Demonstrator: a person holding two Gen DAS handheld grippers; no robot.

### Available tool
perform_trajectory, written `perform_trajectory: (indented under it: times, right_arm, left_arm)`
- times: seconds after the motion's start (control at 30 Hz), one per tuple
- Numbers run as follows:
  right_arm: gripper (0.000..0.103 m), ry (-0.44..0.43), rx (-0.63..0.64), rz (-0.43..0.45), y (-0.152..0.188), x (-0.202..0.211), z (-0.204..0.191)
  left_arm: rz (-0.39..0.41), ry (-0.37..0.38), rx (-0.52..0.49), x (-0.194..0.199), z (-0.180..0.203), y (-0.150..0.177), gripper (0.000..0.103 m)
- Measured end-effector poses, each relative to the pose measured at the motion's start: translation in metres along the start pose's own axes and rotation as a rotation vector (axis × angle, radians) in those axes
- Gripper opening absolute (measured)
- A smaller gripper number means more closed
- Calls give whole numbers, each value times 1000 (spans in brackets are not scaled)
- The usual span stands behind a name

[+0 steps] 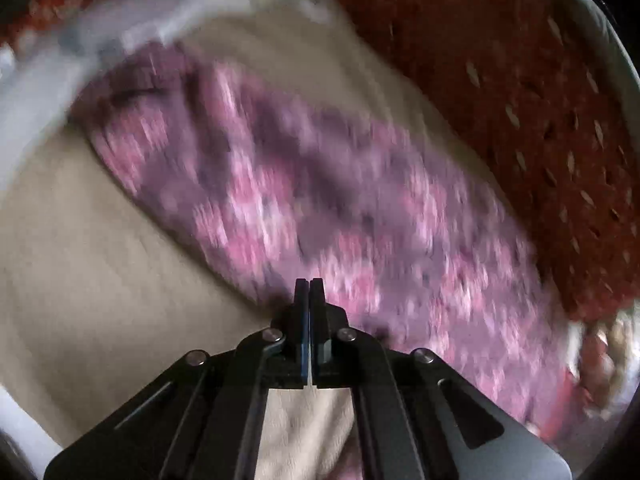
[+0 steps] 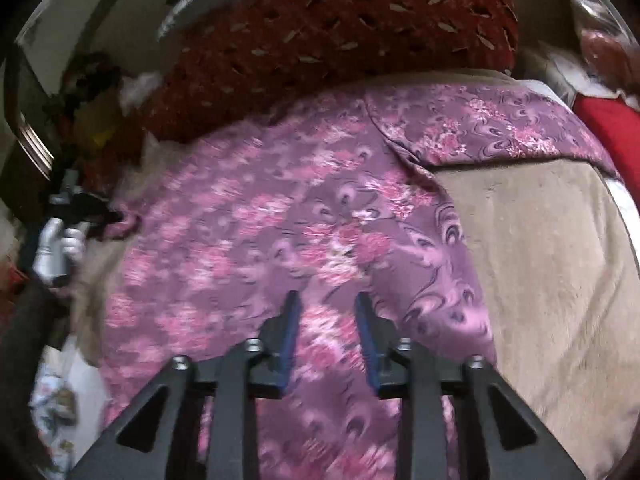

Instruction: Fold small clothes

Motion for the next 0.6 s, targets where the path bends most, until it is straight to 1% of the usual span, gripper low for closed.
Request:
perform_trajectory:
  times: [0.03,0.07,0.1,0.13,0.17,0.2,0.23,0.27,0.3,0.33,0.37,0.4,0.43,0.47,0.5,0.53,0.57,0.6]
  right_arm:
    - [42,25,14,-57,6,-17,3]
    - [38,58,19,-129,14,-34,8]
    - [38,57,15,-139,17,-39,11]
    - [38,42,6,-99,14,-35,11]
    - [38,33,-9,-86,8,-31,11]
    - [38,28,-25,-62,3,-25,13]
    - [39,27,-35,-36,0,-20,15]
    - [39,31,-44,-19,-2,-16,18]
    - [39,39,-49,-25,-2,-16,22]
    - [39,53,-48,-55,2,-20,27]
    - [39,64,-40,-107,10,-27,33]
    - [39,50,-36,-103,13,-27,33]
    - [38,27,-36,-84,12,-20,34]
    - [37,6,-71,-86,7,-13,40]
    - [36,-10,-112,-76,2,-7,47]
    - [37,-29,-180,-27,-6,6,63]
    - [40,-27,-227,20,-13,17,79]
    - [40,10,-298,84,-23,33,110]
  left_arm:
    - [-9,24,1,1,5,7,0]
    - [-4,51,-35,8,13,17,0]
    - [4,67,-88,16,23,26,0]
    - [21,87,-152,25,37,39,1]
    - [29,110,-216,33,53,54,4]
    - [28,131,-267,38,67,69,12]
    - [19,147,-317,38,83,88,28]
    - [9,153,-352,36,94,104,35]
    - [2,154,-381,33,102,117,41]
    - [-14,141,-421,25,111,134,41]
    - [-48,116,-457,14,118,150,41]
    - [-84,92,-477,5,120,165,41]
    - [-63,65,-498,4,120,173,42]
    - [-19,46,-530,6,125,179,44]
    - [0,32,-575,9,132,185,50]
    - [-11,29,-600,9,136,190,55]
    - [-18,28,-604,9,138,193,57]
    - [-22,23,-605,8,139,195,58]
Point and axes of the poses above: each gripper's, at about its wrist camera, not at the fingertips, and x roughly against the way its jaws point, z to its right, y to its underside, the point moved 1 cm from there along -x, roughly the way its jaws point, and after that the axes turned 13 degrees about z, right-handed, at the moved point
